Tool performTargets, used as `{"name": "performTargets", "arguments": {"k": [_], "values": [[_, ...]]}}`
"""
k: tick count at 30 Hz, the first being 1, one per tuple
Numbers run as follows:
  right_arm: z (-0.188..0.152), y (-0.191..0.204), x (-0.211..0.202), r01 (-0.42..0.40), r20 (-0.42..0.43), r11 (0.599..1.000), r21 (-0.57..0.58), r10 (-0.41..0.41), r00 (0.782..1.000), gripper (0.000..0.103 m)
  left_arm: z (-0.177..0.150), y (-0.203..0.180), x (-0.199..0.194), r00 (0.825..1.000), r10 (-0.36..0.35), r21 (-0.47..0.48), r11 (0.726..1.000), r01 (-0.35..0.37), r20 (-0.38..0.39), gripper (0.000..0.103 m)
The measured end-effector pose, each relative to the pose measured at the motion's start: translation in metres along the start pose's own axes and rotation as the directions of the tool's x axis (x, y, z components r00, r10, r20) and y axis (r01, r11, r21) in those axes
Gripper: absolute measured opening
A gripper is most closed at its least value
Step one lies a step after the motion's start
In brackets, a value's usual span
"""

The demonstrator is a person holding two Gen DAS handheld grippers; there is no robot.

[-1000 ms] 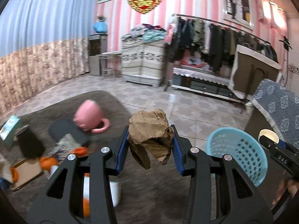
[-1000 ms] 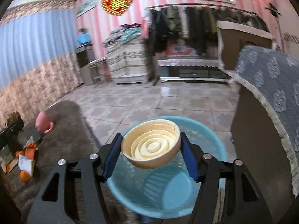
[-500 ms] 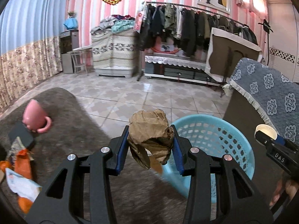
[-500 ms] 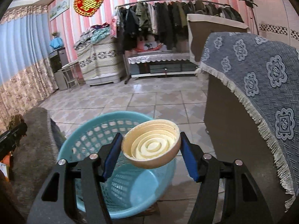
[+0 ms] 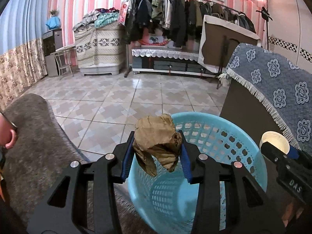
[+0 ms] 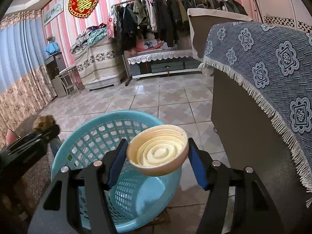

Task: Collect trash
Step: 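Open the left gripper to drop the bag while the right gripper drops the bowl into the basket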

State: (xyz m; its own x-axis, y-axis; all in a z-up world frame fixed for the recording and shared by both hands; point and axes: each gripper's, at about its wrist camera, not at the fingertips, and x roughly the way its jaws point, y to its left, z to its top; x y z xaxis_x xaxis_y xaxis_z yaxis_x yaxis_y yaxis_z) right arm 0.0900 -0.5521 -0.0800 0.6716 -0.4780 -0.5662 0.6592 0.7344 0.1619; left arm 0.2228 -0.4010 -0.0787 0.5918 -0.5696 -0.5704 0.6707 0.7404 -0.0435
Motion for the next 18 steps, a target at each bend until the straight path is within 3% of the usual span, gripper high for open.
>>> {"name": "performTargets", "arguments": {"k": [6,8,13,16,18], "values": [[-0.008,0.003,0.013,0.005,-0.036,1.000,0.005,-0.004,0.999,0.061,-0.007,-0.008,0.011,1.000,-0.012,0.052,0.999,0.013,-0.027,0.042],[-0.009,0.002,0.015,0.004,-0.043,1.000,0.014,-0.003,0.999,0.061,-0.009,-0.009,0.012,1.000,-0.002,0.066,0.998,0.004,-0.030,0.056],[-0.011,0.009,0.018,0.002,-0.049,1.000,-0.003,-0.003,0.999,0.061,-0.011,0.005,0.007,1.000,-0.006,0.012,1.000,0.007,-0.020,0.069],[-0.012,0.017,0.019,0.003,-0.049,1.000,-0.029,-0.004,0.999,0.061,-0.012,0.017,-0.002,1.000,0.028,-0.019,0.999,-0.028,0.001,0.083],[-0.013,0.022,0.021,0.004,-0.047,0.999,-0.036,-0.006,0.999,0.061,-0.012,0.024,-0.011,0.999,0.042,-0.035,0.999,-0.041,0.025,0.085]]}}
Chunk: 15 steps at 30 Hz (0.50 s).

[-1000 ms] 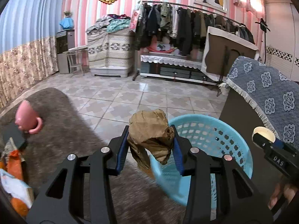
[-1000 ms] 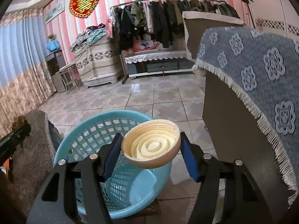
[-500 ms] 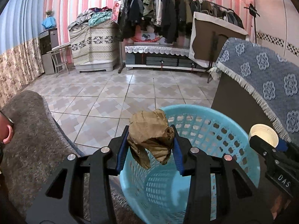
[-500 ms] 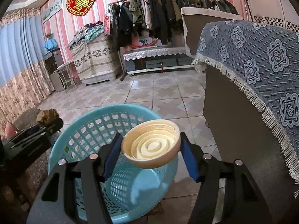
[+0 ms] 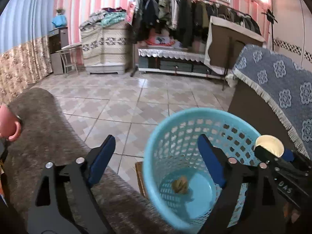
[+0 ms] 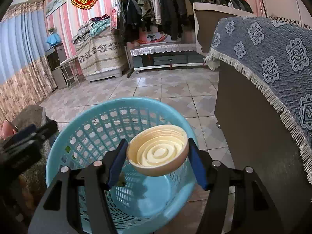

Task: Collect trash
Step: 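Open the left gripper to drop the bag while the right gripper drops the bowl into the basket, then move both grippers back over the rug toward the remaining items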

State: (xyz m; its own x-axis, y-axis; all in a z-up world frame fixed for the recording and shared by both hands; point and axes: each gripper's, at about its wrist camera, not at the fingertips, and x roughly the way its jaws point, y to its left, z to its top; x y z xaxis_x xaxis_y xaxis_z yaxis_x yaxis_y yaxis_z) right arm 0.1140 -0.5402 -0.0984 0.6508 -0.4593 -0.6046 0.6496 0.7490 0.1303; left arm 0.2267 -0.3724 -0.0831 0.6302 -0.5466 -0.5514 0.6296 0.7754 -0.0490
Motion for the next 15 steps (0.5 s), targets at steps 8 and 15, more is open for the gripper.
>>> {"name": "performTargets", "arguments": {"k": [8,15], "values": [[-0.001,0.028,0.009,-0.033,0.010,0.999,-0.037,0.033,0.999,0.062,0.000,0.018,-0.018,0.997,0.073,-0.013,0.997,-0.072,0.040,0.092],[-0.004,0.032,0.006,-0.017,0.025,0.998,-0.062,0.018,1.000,0.086,0.005,0.035,-0.031,0.994,0.097,-0.049,0.994,-0.094,0.057,0.093]]}}
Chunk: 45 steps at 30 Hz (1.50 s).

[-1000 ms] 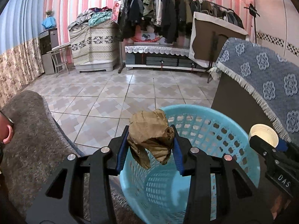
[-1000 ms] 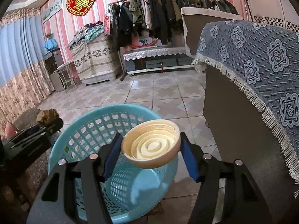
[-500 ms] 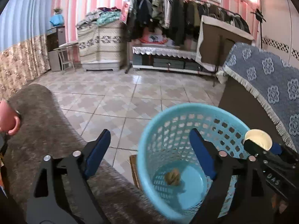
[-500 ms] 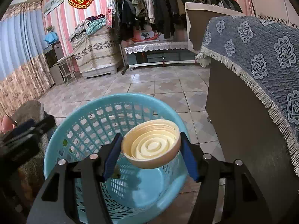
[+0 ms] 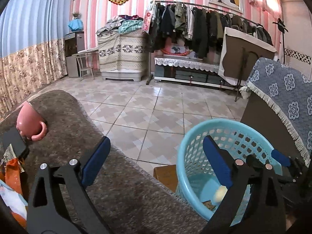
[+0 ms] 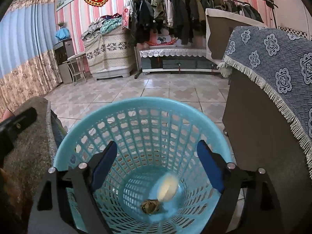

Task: Collect trash
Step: 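Move both grippers back over the rug toward the remaining items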

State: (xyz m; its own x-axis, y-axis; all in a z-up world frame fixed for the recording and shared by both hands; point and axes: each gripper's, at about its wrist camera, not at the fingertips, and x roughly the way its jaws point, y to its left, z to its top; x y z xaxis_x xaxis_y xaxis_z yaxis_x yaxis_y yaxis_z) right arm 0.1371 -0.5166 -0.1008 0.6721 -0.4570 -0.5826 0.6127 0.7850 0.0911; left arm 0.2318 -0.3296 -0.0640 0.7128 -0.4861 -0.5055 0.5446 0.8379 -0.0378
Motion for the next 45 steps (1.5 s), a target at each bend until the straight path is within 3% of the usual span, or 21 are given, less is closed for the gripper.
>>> {"name": "performTargets", "arguments": {"k": [2,14,19,27,33,45], "values": [[-0.001,-0.002,-0.005,0.001,0.012,1.000,0.011,-0.001,1.000,0.093,0.000,0.004,-0.005,1.000,0.007,-0.004,1.000,-0.007,0.008,0.093],[0.005,0.014,-0.039,-0.013,0.058,1.000,-0.026,0.015,0.998,0.095,-0.007,0.044,-0.064,0.994,0.106,-0.069,0.992,-0.103,0.035,0.095],[0.011,0.035,-0.059,-0.071,0.079,0.996,-0.053,0.076,0.994,0.096,-0.015,0.078,-0.100,0.985,0.169,-0.132,0.978,-0.162,0.044,0.097],[0.011,0.087,-0.087,-0.191,0.082,0.972,-0.135,0.204,0.976,0.098,-0.038,0.138,-0.152,0.954,0.299,-0.180,0.940,-0.290,0.025,0.097],[0.001,0.126,-0.095,-0.271,0.034,0.936,-0.224,0.286,0.958,0.098,-0.056,0.186,-0.184,0.930,0.368,-0.236,0.904,-0.357,0.000,0.097],[-0.038,0.198,-0.097,-0.399,-0.086,0.841,-0.365,0.396,0.914,0.098,-0.118,0.257,-0.204,0.881,0.455,-0.314,0.824,-0.472,-0.133,0.097]]}}
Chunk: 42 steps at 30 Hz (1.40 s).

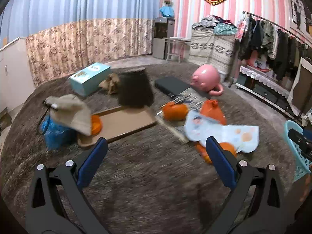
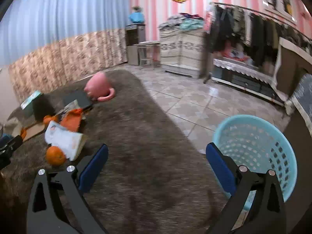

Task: Collect trash
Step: 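Move both grippers back over the rug toward the remaining items, then grasp the paper sheet with the right gripper while the left gripper approaches an orange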

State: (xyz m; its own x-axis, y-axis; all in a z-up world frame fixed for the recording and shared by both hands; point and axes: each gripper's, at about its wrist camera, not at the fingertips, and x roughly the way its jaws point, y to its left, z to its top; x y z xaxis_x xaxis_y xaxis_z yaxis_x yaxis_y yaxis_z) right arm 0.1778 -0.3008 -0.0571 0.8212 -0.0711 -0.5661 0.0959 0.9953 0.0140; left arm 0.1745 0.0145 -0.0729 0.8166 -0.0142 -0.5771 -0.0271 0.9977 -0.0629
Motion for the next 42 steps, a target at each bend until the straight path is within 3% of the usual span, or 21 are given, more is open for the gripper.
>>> {"name": "performTargets", "arguments": {"k": [7,11,13,18,23,27,32,39,42], "values": [[0.008,0.053,0.027,-0.121,-0.035,0.990,-0.072,0.119,0.992,0.098,-0.003,0.017,0.007,1.000,-0.009,-0.046,0.999,0.008,-0.014,0.097],[0.010,0.064,0.054,-0.202,-0.107,0.979,-0.028,0.198,0.974,0.095,-0.003,0.017,0.009,1.000,-0.013,-0.046,0.999,0.012,-0.020,0.097],[0.008,0.063,0.068,-0.259,-0.155,0.966,0.019,0.259,0.953,0.070,-0.005,0.015,0.010,1.000,-0.013,-0.035,0.999,0.012,-0.025,0.097],[0.001,0.074,0.074,-0.384,-0.187,0.922,0.051,0.387,0.903,0.033,-0.005,0.006,0.014,0.999,-0.014,0.004,1.000,0.014,-0.037,0.097],[0.005,0.070,0.063,-0.449,-0.141,0.891,0.070,0.455,0.879,0.017,-0.005,-0.012,0.016,0.998,-0.024,0.051,0.998,0.027,-0.058,0.097],[0.013,0.059,0.042,-0.435,-0.050,0.900,0.042,0.436,0.898,0.008,-0.004,-0.028,0.018,0.996,-0.046,0.077,0.996,0.052,-0.073,0.097],[0.023,0.024,0.021,-0.379,0.056,0.923,0.075,0.375,0.925,0.008,0.000,-0.051,0.020,0.992,-0.095,0.077,0.992,0.102,-0.084,0.097],[0.024,-0.032,0.015,-0.258,0.093,0.954,0.152,0.246,0.965,0.008,-0.002,-0.091,0.032,0.982,-0.147,0.147,0.975,0.164,-0.123,0.093],[0.022,-0.053,0.010,-0.241,0.103,0.950,0.200,0.224,0.969,0.008,-0.006,-0.098,0.048,0.971,-0.148,0.159,0.971,0.179,-0.188,0.073]]}}
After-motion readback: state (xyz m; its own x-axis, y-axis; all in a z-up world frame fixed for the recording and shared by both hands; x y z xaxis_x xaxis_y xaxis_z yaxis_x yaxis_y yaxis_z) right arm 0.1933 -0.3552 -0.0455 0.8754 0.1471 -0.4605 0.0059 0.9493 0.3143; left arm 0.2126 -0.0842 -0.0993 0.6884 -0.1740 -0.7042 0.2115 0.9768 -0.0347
